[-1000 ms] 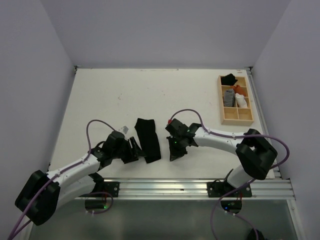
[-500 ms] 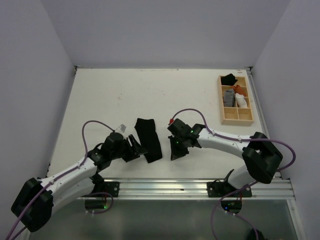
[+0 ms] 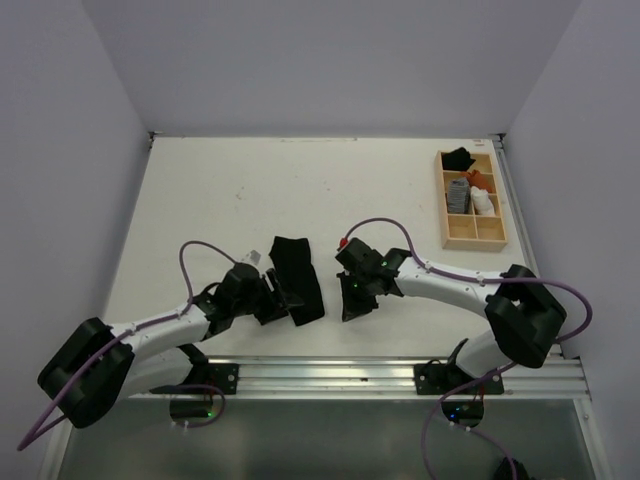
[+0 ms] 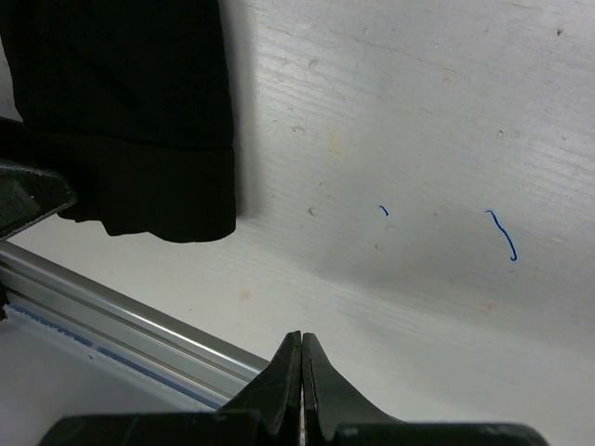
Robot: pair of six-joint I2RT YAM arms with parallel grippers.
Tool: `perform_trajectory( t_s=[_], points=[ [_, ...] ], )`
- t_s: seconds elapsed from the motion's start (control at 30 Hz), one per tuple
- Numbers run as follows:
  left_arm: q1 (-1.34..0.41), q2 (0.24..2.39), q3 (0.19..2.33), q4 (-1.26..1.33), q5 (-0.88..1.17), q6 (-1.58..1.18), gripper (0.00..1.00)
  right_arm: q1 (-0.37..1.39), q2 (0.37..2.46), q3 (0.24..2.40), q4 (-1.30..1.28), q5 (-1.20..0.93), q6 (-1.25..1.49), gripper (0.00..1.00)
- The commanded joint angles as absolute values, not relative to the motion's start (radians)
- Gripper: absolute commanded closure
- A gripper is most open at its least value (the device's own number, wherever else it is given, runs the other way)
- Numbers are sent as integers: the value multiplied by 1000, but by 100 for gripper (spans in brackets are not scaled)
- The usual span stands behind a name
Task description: Roll the underwear
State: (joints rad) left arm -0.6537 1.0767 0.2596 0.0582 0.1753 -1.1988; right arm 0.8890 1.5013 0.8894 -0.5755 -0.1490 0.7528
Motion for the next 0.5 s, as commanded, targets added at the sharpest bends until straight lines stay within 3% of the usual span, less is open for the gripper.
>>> perform_trajectory(
  t_s=[0.0, 0.2, 0.47],
  points=[
    [-684, 1124, 252, 169, 153, -1242, 36, 888, 1451, 874, -586, -126, 765, 100],
    [-750, 1147, 262, 169, 98, -1281, 41, 888, 1448, 868, -589, -126, 762, 100],
    [-769, 1146, 279, 158, 72, -1270, 64, 887, 1468, 899, -586, -126, 758, 100]
  ],
)
